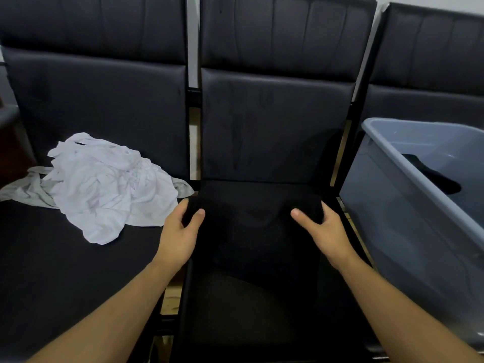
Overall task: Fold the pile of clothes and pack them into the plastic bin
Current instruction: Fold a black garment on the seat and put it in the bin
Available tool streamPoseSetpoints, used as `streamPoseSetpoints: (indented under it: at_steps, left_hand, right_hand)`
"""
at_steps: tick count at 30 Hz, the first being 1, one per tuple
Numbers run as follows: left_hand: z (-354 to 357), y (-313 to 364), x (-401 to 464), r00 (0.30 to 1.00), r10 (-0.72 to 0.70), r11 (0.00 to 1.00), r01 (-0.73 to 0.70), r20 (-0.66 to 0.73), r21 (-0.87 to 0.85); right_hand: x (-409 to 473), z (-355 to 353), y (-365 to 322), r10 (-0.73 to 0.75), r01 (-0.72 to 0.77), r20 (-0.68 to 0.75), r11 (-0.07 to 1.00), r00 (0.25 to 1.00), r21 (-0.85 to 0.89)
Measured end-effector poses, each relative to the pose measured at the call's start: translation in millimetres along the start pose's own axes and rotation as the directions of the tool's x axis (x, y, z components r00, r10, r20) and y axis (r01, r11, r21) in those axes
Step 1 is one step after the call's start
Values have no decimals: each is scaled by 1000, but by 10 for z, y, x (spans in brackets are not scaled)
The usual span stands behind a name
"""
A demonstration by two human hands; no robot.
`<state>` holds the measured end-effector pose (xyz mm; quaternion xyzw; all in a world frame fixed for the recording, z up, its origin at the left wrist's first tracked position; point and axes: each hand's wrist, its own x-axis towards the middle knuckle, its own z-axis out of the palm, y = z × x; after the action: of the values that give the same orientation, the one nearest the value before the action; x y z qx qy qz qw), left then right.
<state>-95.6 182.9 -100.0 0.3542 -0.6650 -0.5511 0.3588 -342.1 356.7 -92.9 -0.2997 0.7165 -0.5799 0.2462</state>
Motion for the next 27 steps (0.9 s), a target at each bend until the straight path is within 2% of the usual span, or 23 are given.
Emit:
streamPoseSetpoints:
  at_steps: [3, 5, 8, 12, 17, 19, 20, 22, 23, 24, 26, 27]
  left_hand:
    - [-11, -5, 1, 998, 42, 993, -48, 56, 110]
    - [-1, -4, 3, 998, 45, 990, -50, 46, 132]
    - [56, 70, 15, 999, 44, 995, -44, 2, 95]
    - [98, -48, 104, 993, -118, 991, 116, 27, 59]
    - [75, -527, 155, 901, -425, 883, 391, 91, 260]
    - [68, -617, 193, 866, -495, 821, 444, 62, 358]
    - [69, -636, 215, 872, -489, 783, 428, 22, 451]
    - [110, -597, 212, 936, -349, 674, 290, -53, 680]
    - [159, -537, 171, 974, -225, 644, 179, -40, 743]
    - [223, -454, 123, 991, -132, 656, 82, 7, 751]
    - [358, -331, 23, 970, -109, 732, -69, 217, 677]
    - [434, -302, -41, 913, -172, 753, -120, 370, 647]
  right_hand:
    - [-20, -28, -25, -17, 24, 83, 996, 996, -81]
    - [-37, -36, -61, -20, 23, 114, 999, 993, -24]
    - [-37, -71, -111, 72, -89, 134, 988, 988, 128]
    - [37, -63, 37, 258, -276, 146, 954, 955, 117]
    - [171, 34, 515, 413, -408, 35, 907, 910, -102]
    - [227, 55, 686, 429, -434, -76, 865, 900, -254]
    - [245, 60, 725, 409, -434, -147, 830, 901, -351]
    - [234, 73, 719, 283, -373, -243, 725, 928, -579]
    - [213, 82, 698, 186, -305, -244, 669, 952, -678]
    - [195, 99, 670, 84, -213, -207, 628, 975, -748]
    - [185, 154, 625, -77, 41, -8, 606, 997, -794]
    - [183, 194, 624, -115, 181, 140, 598, 983, -780]
